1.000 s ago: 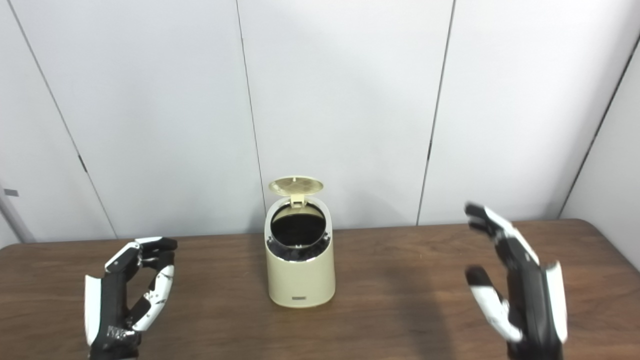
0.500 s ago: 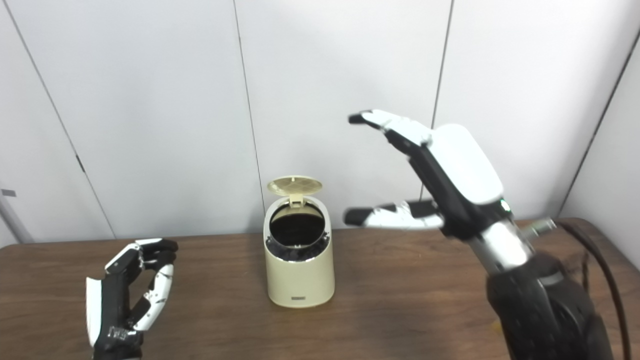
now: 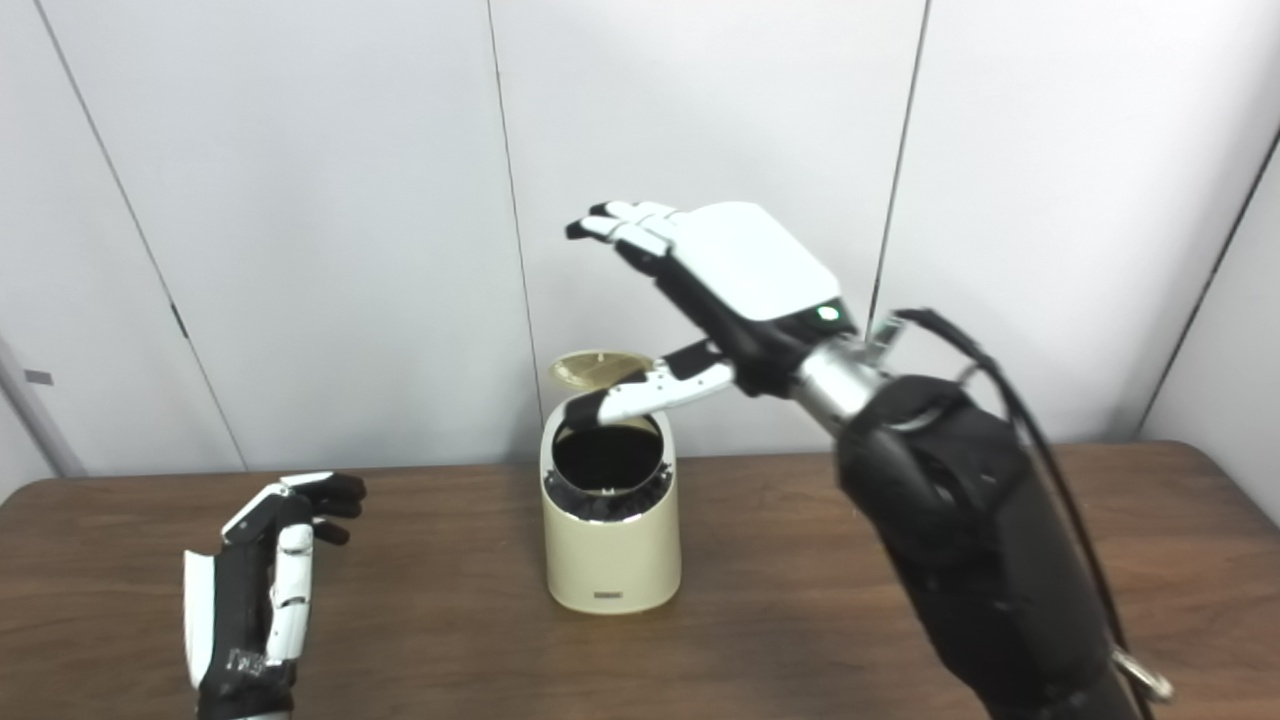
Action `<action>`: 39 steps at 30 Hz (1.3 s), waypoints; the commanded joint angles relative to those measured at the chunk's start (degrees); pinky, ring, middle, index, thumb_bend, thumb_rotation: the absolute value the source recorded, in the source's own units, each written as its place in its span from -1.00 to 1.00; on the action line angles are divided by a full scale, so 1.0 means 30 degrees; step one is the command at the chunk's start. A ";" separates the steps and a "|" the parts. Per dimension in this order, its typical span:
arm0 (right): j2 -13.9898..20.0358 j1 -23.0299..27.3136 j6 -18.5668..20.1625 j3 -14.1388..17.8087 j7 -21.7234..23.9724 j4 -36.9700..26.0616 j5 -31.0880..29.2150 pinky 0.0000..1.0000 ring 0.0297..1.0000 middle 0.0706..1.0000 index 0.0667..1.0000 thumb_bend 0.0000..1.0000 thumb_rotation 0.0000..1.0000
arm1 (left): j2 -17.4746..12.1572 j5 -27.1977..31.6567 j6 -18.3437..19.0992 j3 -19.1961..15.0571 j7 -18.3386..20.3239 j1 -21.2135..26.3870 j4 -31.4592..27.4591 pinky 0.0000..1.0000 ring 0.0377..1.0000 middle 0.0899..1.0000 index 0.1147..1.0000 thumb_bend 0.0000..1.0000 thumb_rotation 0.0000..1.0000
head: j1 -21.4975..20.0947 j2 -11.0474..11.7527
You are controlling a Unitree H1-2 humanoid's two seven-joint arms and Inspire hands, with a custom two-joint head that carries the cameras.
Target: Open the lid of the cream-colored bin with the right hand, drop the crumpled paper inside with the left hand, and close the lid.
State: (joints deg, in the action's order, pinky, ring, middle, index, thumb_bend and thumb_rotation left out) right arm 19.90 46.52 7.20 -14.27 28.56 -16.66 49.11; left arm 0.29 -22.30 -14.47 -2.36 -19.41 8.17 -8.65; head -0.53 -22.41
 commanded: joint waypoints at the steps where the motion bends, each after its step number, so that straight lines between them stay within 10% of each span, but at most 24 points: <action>1: -0.0059 0.1123 -0.0641 -0.0173 -0.0846 0.0378 0.0503 0.60 0.82 0.84 0.77 0.98 0.83 | 0.0107 -0.0017 -0.0221 -0.0039 0.0047 0.0368 -0.0858 -0.09 0.10 0.10 0.03 -0.24 0.99 | -0.0028 -0.0012; 18: -0.0439 0.3122 -0.0845 -0.1852 -0.0364 0.5041 0.1350 0.69 0.84 0.79 0.70 1.00 0.86 | 0.0324 -0.0912 0.0089 0.0087 0.0090 0.0247 -0.1312 -0.09 0.08 0.09 0.00 -0.31 0.99 | 0.0143 -0.0123; 39: 0.0161 0.0829 0.0635 -0.1382 0.1755 0.2096 0.0515 0.72 0.82 0.74 0.62 0.86 0.74 | 0.0401 -0.0846 0.0421 -0.0040 0.0250 0.0262 -0.1617 -0.09 0.08 0.08 -0.03 -0.28 0.97 | 0.0015 -0.0443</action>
State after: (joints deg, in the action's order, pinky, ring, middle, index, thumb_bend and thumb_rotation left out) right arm 19.55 47.31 8.59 -19.80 33.99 -8.10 50.88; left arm 1.36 -24.41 -12.37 -2.36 -18.22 7.61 -11.87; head -0.44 -23.73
